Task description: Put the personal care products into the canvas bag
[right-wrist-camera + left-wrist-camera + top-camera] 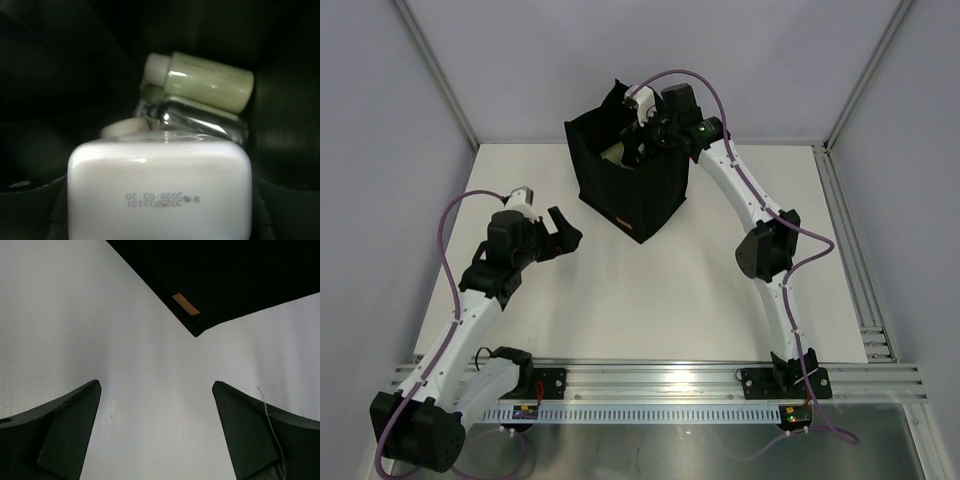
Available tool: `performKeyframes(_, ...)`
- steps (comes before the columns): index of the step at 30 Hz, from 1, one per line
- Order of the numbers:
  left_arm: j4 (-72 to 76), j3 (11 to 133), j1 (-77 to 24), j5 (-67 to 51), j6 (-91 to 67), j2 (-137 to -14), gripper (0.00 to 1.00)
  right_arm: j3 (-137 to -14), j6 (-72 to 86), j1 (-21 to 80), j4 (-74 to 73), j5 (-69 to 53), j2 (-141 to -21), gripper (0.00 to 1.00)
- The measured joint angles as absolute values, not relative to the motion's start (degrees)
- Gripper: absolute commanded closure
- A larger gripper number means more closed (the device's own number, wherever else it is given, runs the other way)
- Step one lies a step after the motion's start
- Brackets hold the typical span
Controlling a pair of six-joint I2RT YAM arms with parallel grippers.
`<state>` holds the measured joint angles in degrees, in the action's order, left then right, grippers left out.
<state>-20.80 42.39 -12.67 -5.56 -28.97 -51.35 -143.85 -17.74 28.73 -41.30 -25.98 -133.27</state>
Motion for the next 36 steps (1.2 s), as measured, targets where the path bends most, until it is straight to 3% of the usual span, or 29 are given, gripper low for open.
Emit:
performKeyframes(1, -20.73, 42.39, -12.67, -5.56, -28.97, -51.37, 0.01, -143.85, -18.24, 28.73, -41.69, -24.91, -133.4, 0.01)
performKeyframes(11, -19.81, 41.78, -12.36, -5.56, -28.58, -50.41, 0.01, -148.2, -12.64, 26.72, -34.26, -21.52, -132.86, 0.0)
performKeyframes(18, -20.78, 41.78, -12.36, -5.3, -27.0, -47.99, 0.01, -145.69, -2.59, 21.15, -29.54, -23.83, -124.6, 0.0)
performKeyframes(25, -22.72, 41.87, -12.36, -3.77, -25.69, -44.56, 0.01, -124.25, 5.13, 5.85, -28.47, -28.84, -107.55, 0.01)
performKeyframes(30, -23.2, 41.87, -12.29, -3.03, -25.5, -42.3, 0.01, -106.48, 3.77, -3.22, -30.06, -18.17, -98.54, 0.0)
performKeyframes(36, -23.11, 41.87, -12.29, -3.03, -25.52, -42.0, 0.01, -84.07, -0.71, -3.11, -29.89, -7.84, -87.68, 0.0)
